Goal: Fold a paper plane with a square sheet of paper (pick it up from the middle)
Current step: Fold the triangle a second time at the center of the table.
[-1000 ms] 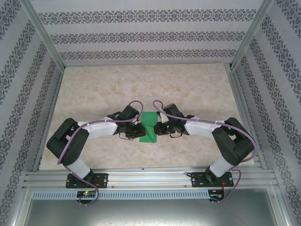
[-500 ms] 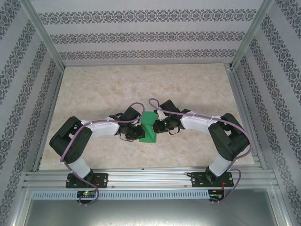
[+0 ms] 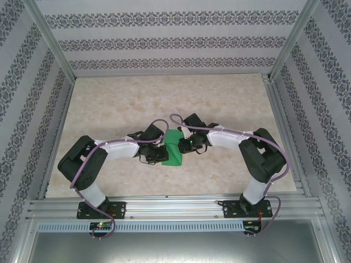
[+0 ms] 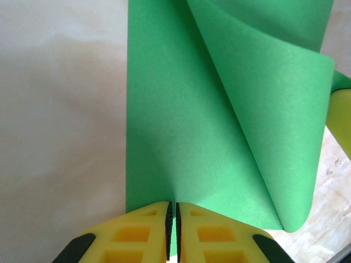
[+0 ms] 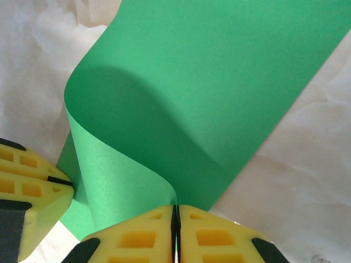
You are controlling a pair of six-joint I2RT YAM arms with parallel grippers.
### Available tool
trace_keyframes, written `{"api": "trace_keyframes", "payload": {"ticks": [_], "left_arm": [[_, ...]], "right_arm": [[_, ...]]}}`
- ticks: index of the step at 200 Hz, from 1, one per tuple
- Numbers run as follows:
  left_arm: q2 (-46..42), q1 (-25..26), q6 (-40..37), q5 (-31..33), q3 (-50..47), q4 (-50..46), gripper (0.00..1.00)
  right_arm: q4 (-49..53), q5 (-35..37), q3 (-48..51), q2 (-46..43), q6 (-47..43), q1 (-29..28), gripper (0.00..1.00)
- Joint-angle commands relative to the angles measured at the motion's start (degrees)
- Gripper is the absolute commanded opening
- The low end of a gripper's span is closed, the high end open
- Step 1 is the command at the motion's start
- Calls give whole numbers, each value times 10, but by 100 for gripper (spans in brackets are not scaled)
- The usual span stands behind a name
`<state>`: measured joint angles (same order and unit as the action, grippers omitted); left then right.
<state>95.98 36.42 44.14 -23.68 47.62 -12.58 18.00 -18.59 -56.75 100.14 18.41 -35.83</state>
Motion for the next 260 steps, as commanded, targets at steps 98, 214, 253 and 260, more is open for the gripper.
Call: {"api": "trace_keyframes", "payload": {"ticks": [98,214,253,260], "left_arm": [[9,8,-13,19,10,-39,15],[1,8,-14,18,6,-39,15],[-2,8,-14,19,4,-36,15],[-3,8,-14,18,4,-36,16]], "right_arm": [[24,11,-35,35,-19,-1,12],[19,22,-26,29,8,-9,12],[26,33,-28,27,15,-13,11],[26,33,-28,26,17,-13,11]]}}
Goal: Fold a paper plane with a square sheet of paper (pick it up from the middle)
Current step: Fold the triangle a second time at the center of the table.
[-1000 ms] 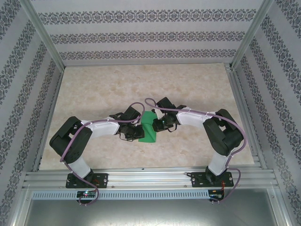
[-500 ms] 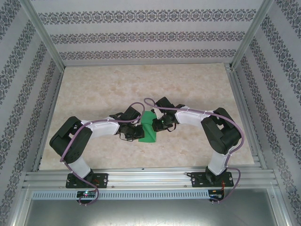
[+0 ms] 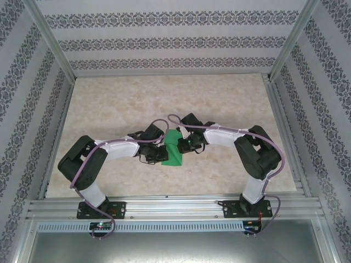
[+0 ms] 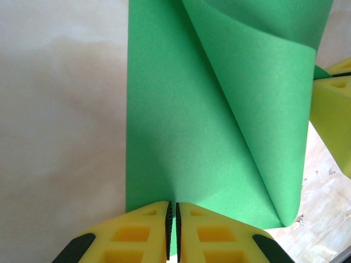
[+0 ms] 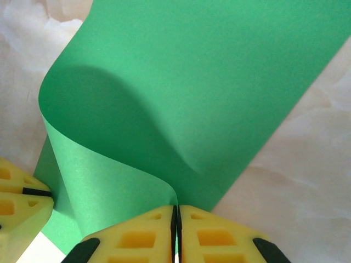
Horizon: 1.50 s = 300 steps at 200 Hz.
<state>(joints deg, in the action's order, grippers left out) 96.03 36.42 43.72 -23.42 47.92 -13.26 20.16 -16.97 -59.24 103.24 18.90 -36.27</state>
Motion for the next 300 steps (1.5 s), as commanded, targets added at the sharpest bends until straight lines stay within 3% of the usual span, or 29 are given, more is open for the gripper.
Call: {"api": "trace_keyframes", "payload": {"ticks": [1,238,300], "left_arm": [[-3,8,-10,16,1,-29,16],[-14,8,-8,19,0,-26,16],[-109,-1,31,59,-23,17,15]], "right_arm": [[4,17,-2,-5,12,-9,11],[1,28,1,19,23,-11,11],[1,30,4,26,21,-10,11]]}}
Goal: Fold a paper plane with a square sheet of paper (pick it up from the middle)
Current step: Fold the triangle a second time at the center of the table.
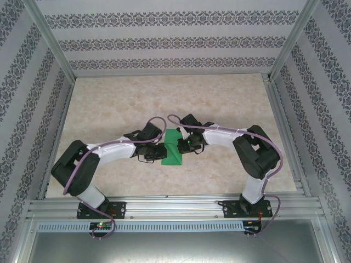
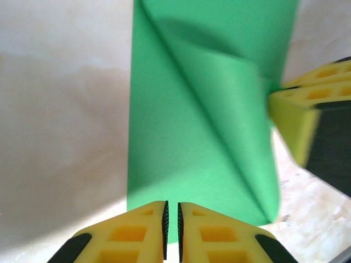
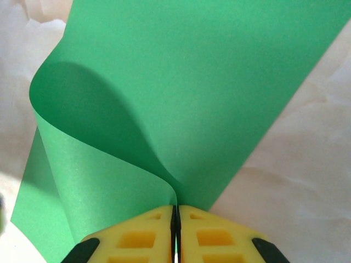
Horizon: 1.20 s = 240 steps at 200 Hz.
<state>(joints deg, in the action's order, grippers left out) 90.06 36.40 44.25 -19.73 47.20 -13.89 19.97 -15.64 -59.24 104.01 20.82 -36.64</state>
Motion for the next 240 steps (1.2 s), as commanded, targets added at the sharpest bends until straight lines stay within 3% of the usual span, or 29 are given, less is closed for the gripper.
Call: {"api": "trace_keyframes", "payload": {"ticks": [1,52,92,240], "left_arm": [[-51,-2,27,21,-16,26,15],[-33,-40,108,-60,-42,180,0],[21,-41,139,-92,-37,255,0],[103,-41,131,-91,-18,251,0]], "right_arm": [[3,17,4,18,2,-6,11],[0,16,7,21,4,-7,11],[0,16,6,26,3,-6,11],[5,17,2,31,0,-5,11]]}}
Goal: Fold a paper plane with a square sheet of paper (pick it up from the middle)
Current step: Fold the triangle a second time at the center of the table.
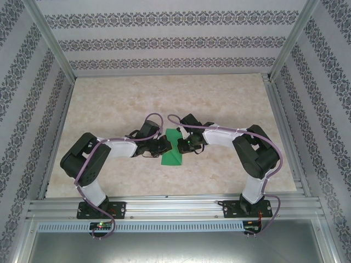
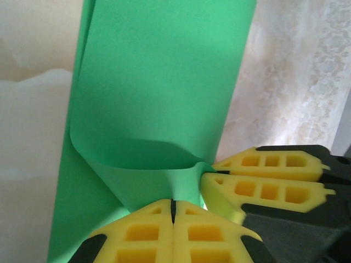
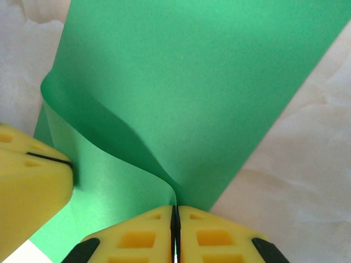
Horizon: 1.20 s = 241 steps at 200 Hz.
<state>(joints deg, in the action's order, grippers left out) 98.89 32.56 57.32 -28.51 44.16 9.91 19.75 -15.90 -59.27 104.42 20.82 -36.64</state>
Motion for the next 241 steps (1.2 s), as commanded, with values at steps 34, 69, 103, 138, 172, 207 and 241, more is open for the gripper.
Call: {"api": "trace_keyframes", "payload": {"ticks": [34,69,103,138,172,207,241], "left_arm": [[26,-3,-6,12,6,-15,0],[34,-3,-8,26,-10,-30,0],[35,-3,-7,23,-23,-18,0],[31,-3,-12,23,-26,-18,0],[27,-3,-16,21,-23,-20,0],[22,-3,-19,22,-22,-26,0],[24,-3,-21,23,-21,-28,0]], "right_arm": [[11,18,-3,25,-1,-5,11],[17,20,-12,18,0,-5,13],[23,25,-18,-18,12,-5,22],[31,39,-5,-88,28,5,33],[0,-16,25,-134,63,3,32],[-84,-119,56,-126,128,-14,15],[-102,-124,63,-95,155,-34,12]]}}
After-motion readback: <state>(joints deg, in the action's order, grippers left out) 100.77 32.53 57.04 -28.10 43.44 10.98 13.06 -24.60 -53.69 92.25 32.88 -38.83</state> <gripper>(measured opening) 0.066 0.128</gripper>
